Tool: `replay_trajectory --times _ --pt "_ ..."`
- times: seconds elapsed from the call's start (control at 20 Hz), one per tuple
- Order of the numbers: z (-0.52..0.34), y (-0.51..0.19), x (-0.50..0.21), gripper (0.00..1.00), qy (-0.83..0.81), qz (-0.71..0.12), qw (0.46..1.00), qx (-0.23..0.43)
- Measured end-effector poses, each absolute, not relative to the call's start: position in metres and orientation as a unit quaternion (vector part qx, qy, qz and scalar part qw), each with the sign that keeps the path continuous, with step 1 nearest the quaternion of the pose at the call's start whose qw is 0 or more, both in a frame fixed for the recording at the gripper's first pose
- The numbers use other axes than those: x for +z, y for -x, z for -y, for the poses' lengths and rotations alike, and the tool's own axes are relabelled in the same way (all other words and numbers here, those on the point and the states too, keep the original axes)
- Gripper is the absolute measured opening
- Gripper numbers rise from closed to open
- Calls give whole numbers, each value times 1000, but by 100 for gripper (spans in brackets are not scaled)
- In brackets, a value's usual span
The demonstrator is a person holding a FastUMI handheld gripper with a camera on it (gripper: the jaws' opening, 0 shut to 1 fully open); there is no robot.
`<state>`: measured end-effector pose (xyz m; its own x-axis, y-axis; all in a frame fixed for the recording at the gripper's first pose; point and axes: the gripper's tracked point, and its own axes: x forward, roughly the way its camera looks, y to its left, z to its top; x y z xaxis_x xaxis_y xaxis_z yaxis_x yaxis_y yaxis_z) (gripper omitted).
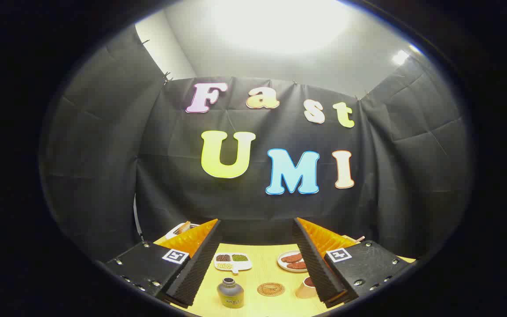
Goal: Take the bottle from table, then pour the juice into the cup, finally place the bottle on the coaster
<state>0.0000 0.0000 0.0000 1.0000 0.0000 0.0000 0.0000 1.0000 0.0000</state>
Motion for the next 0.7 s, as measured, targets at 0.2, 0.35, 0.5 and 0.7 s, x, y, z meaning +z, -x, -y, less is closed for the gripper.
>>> replay_trajectory --times 0.2,0.35,0.5,0.7 --pt "-2 -4 -7 98 -13 -1 1000 5" --pt "3 -5 -13 97 -11 -5 1000 -2" --pt "1 -6 -16 95 -14 -6 1000 1" --pt "-3 -7 -20 95 -2 -5 1000 5"
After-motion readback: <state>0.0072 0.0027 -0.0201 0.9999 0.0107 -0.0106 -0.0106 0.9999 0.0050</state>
